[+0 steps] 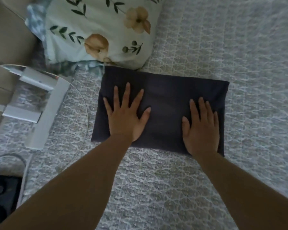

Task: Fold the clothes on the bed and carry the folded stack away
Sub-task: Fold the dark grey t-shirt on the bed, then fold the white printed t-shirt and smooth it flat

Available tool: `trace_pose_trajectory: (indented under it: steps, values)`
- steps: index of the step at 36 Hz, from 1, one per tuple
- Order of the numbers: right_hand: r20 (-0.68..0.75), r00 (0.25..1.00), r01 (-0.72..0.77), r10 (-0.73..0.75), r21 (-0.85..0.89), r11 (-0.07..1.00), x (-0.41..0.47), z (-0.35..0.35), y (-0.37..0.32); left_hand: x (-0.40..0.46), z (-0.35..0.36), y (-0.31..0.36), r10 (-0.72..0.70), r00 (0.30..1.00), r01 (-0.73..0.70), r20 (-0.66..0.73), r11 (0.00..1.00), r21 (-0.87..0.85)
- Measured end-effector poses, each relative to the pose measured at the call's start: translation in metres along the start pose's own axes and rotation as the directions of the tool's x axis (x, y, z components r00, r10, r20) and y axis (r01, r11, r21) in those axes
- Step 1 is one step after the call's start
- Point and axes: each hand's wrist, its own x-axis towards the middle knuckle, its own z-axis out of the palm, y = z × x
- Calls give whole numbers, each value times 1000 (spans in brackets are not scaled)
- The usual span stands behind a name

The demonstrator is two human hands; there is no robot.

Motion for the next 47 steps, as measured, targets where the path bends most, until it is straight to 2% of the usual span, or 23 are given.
trace_pose_trajectory:
  steps: [4, 7, 11, 13, 17, 19, 21, 26, 29, 33, 37, 42, 47]
  values:
    - [-59, 998, -6, 8, 34, 999, 4, 10, 2, 6, 7, -4, 13, 999, -14, -38, 1000, -6]
    - [31, 999, 8, -8, -3, 1000, 4, 3, 1, 9, -1, -3, 12, 996, -13, 86, 1000, 12]
    - [207, 978, 33, -25, -37, 999, -9, -23, 7, -8, -30, -4, 10, 955, -39, 297, 995, 91]
    - [271, 962, 34, -24, -33, 999, -23, -40, 15, -31, -48, 4, 37, 952, -74, 304, 991, 112]
    - [294, 955, -55, 44, 31, 998, -58, -77, 38, -79, -77, 42, 111, 944, -151, 310, 982, 110]
    - [301, 953, -53, 38, 39, 998, -75, -92, 55, -97, -91, 67, 124, 937, -165, 327, 981, 101]
    - [290, 956, -53, 35, 53, 997, -92, -107, 77, -111, -104, 94, 152, 928, -195, 341, 976, 95]
    - [231, 958, -219, 169, 215, 952, -135, -146, 136, -140, -132, 183, 259, 887, -290, 383, 957, 25]
    - [225, 953, -253, 200, 238, 938, -163, -164, 177, -167, -140, 248, 327, 868, -358, 374, 934, 14]
    - [218, 945, -306, 243, 325, 895, -191, -194, 248, -203, -142, 336, 352, 872, -354, 341, 933, -58]
    - [176, 952, -292, 251, 277, 915, -218, -232, 334, -233, -138, 420, 391, 851, -419, 351, 908, 3]
    - [204, 913, -398, 355, 245, 884, -249, -281, 438, -261, -144, 526, 470, 818, -481, 331, 875, -55]
    - [202, 878, -476, 433, 283, 833, -277, -319, 506, -286, -158, 602, 566, 758, -576, 324, 814, -73]
